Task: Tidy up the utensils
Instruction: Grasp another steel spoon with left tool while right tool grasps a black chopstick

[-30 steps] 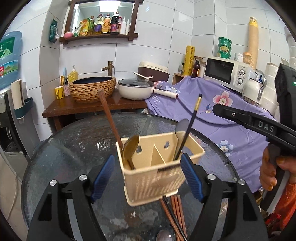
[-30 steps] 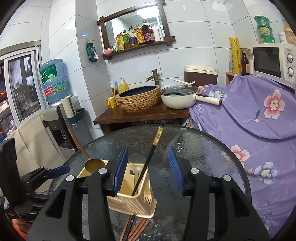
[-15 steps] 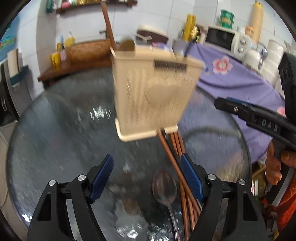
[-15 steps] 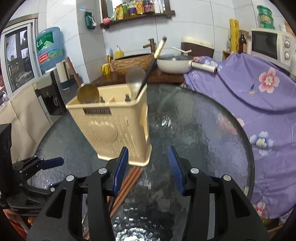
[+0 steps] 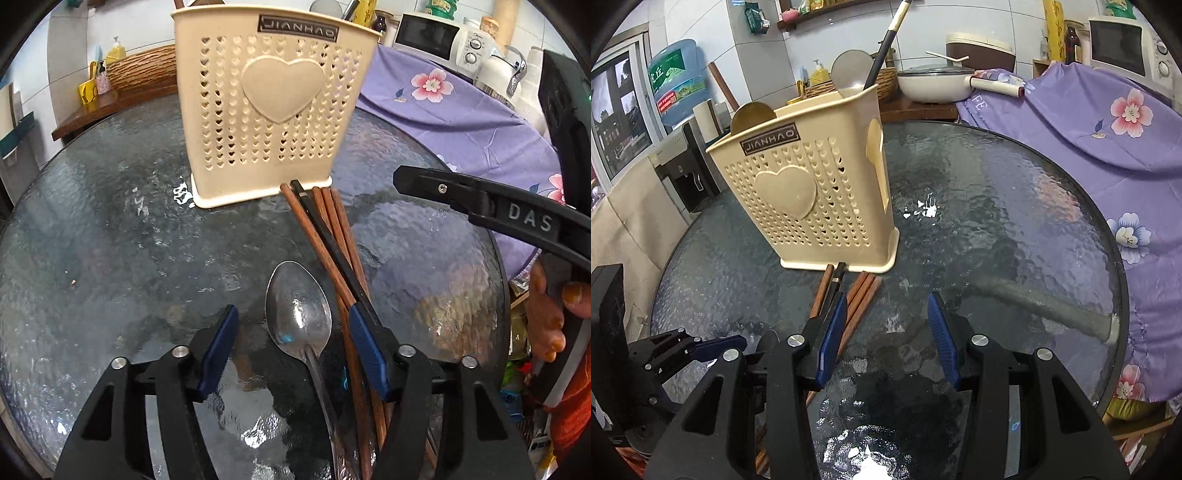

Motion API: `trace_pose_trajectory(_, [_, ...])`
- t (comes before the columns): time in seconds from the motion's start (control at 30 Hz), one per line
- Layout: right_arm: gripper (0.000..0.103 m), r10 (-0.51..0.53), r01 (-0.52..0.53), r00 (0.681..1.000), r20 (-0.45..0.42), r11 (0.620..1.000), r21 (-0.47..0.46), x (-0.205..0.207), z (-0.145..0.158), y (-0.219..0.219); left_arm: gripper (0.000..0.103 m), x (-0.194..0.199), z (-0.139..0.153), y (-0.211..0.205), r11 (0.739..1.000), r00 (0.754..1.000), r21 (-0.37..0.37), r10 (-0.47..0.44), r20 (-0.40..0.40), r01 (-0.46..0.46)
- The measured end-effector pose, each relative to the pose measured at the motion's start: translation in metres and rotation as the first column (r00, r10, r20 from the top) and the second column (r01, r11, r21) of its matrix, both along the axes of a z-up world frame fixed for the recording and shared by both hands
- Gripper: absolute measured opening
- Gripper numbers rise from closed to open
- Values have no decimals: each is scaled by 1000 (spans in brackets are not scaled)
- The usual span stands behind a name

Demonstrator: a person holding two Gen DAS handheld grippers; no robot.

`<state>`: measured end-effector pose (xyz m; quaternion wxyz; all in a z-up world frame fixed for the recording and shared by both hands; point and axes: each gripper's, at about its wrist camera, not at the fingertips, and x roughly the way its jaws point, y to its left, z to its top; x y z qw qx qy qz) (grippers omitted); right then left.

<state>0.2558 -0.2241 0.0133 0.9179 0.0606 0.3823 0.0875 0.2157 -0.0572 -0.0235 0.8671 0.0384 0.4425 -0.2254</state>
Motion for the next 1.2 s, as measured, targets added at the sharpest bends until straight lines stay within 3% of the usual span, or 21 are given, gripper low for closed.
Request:
trace_pose_trajectory(0.27, [46, 4, -4, 1000, -7, 1000, -12, -1, 1, 7, 47, 3, 0, -8, 999, 1000, 46, 13, 22, -14])
trace_pose_trajectory(0.47, [46, -1, 1, 1000, -18, 1000, -21, 2, -1, 17, 45, 4, -1, -24, 995, 999, 97, 19, 44, -23])
trace_pose_trajectory(0.57, [46, -7, 6, 1000, -24, 1000, -17, 5, -2, 19, 38, 3, -2, -25, 992, 998, 122, 20, 61, -27])
trace_pose_trajectory(0.73, [44, 12, -13, 999, -40, 1000, -20, 9, -4, 28, 38, 4, -1, -10, 993, 997, 110, 42, 62, -48])
trace_pose_trajectory(0.93, [34, 67, -70, 995, -79, 997, -42, 18, -16, 56, 38, 12, 5, 18, 991, 993, 90, 97, 71, -103])
trace_pose_trajectory(1.1, [18, 56, -65, 993, -104, 994, -85, 30, -25, 71, 38, 17, 11, 31, 987, 988, 92, 127, 88, -135])
trace_pose_trajectory(1.2, [17, 43, -54, 991, -125, 995, -82, 37, -30, 73, 38, 20, 13, 33, 986, 987, 90, 134, 92, -142])
